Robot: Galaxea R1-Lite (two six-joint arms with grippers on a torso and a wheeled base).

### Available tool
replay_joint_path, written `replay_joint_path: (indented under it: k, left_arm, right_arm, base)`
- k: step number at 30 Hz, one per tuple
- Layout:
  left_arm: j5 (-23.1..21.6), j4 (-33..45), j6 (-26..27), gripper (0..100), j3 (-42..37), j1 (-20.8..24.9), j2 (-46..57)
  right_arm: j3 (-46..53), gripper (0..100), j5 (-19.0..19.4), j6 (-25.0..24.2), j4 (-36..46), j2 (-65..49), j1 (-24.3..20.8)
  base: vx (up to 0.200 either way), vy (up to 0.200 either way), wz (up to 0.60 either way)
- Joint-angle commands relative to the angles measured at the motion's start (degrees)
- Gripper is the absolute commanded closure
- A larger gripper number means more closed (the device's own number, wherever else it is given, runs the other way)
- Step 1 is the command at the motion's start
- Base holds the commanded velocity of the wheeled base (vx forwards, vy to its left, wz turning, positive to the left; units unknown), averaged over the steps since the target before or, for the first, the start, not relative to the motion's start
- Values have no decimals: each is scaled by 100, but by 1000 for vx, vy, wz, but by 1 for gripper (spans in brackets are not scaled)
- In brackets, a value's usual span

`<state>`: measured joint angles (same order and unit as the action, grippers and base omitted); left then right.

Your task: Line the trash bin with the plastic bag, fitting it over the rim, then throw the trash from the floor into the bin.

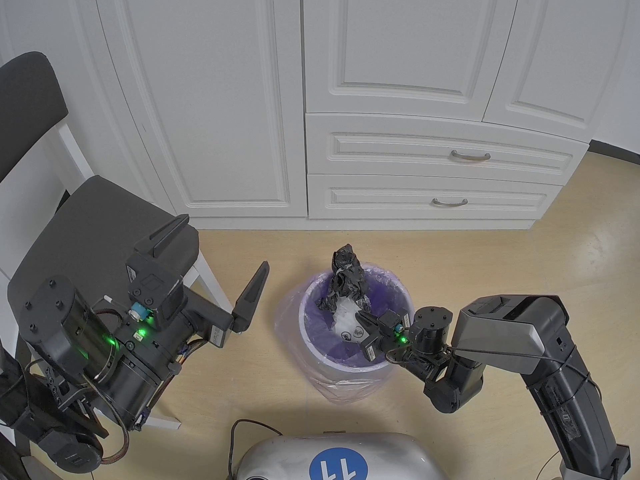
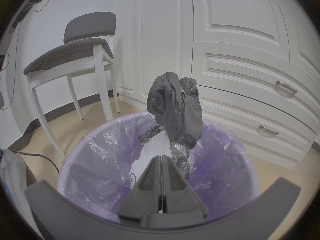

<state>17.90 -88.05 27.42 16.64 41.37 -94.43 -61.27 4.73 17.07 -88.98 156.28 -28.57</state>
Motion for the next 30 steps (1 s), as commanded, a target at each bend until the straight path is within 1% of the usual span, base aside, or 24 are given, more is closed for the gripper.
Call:
replay_joint_path:
  k: [1, 18, 26, 30]
  left_arm:
    - [3, -1, 1, 0, -3, 2, 3]
    - [3, -1, 1, 0, -12, 2, -41]
    - [3, -1, 1, 0, -20, 2, -5]
    - [3, 16, 44, 0, -12, -51, 214]
  right_arm:
    - [150, 0, 63, 16, -102, 16, 19]
    - [309, 0, 98, 25, -102, -300, 19]
    - [968, 0, 81, 34, -102, -1021, -25]
    - [1337, 0, 28, 201, -102, -1706, 106]
  base:
    - [0, 0, 0]
    - [0, 0, 0]
    - [0, 0, 0]
    - [0, 0, 0]
